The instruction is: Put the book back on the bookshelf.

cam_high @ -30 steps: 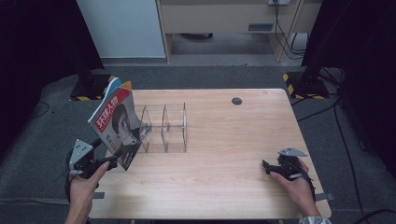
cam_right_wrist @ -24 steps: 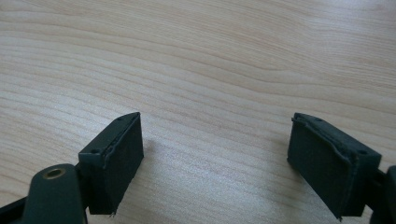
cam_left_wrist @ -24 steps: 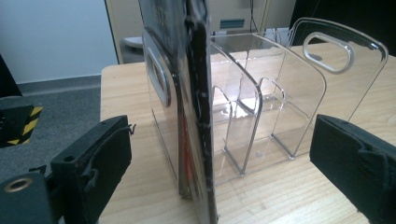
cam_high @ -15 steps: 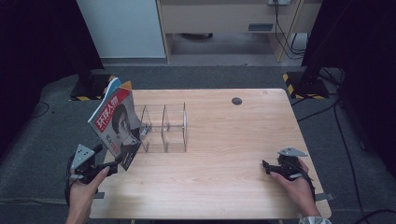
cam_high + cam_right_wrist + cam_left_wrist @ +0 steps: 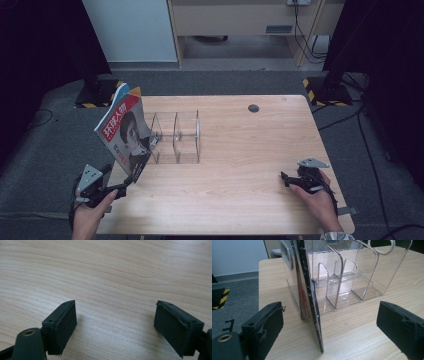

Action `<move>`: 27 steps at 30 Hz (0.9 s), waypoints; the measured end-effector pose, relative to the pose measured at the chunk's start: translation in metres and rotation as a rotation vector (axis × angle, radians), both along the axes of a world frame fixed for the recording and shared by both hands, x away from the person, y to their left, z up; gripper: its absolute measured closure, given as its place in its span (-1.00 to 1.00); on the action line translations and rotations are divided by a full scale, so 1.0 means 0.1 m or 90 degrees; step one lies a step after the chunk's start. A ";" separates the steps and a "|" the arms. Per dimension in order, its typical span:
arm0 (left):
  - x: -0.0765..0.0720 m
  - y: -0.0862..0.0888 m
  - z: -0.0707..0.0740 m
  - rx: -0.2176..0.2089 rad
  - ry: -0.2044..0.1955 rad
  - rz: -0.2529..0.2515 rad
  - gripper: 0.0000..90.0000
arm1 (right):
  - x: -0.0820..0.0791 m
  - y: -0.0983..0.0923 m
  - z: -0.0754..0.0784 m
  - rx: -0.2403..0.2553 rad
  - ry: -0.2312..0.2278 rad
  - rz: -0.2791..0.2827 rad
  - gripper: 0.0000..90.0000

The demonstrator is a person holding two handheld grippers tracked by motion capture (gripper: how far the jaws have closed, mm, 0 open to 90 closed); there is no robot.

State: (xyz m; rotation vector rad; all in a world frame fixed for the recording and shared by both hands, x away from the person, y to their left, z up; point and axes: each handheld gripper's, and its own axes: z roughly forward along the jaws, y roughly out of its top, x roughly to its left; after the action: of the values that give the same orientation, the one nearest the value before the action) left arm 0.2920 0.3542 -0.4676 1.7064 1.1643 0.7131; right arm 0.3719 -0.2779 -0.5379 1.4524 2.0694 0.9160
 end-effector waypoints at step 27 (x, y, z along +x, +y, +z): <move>-0.07 -0.37 0.02 0.012 0.010 -0.100 -0.86 | 0.00 0.00 0.00 -0.001 0.001 0.003 -0.59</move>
State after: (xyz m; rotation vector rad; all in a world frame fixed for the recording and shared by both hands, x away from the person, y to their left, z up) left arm 0.2845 0.3173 -0.4654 1.7994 1.0240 0.6155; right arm 0.3717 -0.2780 -0.5378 1.4483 2.0751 0.9157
